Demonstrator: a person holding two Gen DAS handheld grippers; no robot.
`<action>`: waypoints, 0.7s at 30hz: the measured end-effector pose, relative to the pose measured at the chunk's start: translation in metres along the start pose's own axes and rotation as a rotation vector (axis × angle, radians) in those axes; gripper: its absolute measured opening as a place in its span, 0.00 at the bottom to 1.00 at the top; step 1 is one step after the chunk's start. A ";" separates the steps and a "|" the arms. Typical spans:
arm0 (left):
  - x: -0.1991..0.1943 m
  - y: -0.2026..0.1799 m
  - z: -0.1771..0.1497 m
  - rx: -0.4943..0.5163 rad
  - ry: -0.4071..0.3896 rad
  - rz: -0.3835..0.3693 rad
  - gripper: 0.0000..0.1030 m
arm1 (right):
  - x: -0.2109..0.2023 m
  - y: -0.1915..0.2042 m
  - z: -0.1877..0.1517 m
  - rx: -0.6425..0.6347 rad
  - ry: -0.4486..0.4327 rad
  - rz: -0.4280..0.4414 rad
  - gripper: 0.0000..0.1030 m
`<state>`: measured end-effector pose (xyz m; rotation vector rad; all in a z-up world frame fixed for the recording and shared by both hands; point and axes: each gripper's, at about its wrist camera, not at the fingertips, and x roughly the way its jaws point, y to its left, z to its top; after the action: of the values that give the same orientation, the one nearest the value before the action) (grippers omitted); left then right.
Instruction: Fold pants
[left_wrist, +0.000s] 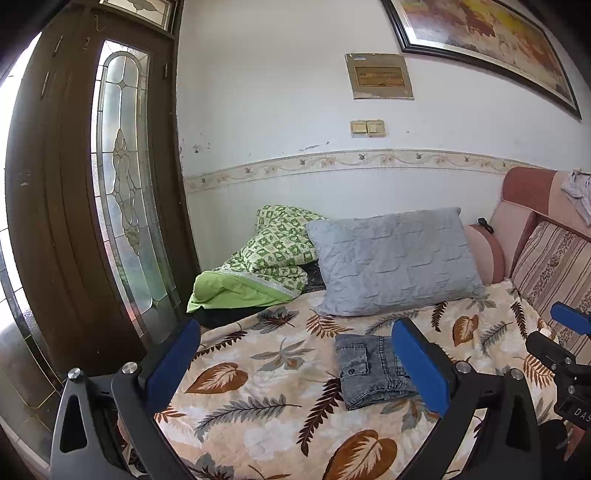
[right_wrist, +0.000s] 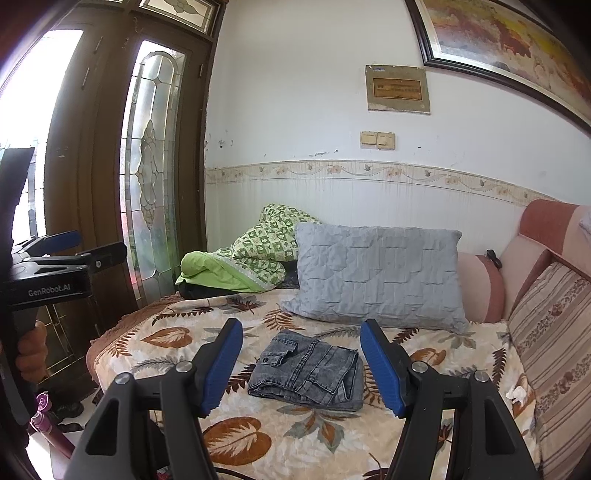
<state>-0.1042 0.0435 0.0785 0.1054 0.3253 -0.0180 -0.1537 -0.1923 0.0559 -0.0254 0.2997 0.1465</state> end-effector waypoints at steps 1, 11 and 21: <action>0.001 0.000 0.000 0.003 0.000 -0.001 1.00 | 0.003 -0.001 -0.001 0.002 0.006 -0.001 0.68; 0.018 0.002 0.001 0.009 -0.010 -0.018 1.00 | 0.025 -0.001 -0.004 0.005 0.043 -0.004 0.68; 0.035 0.013 0.014 -0.017 -0.032 -0.012 1.00 | 0.048 0.001 0.010 -0.003 0.033 0.004 0.68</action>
<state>-0.0665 0.0547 0.0816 0.0857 0.2941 -0.0292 -0.1050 -0.1845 0.0513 -0.0300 0.3328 0.1501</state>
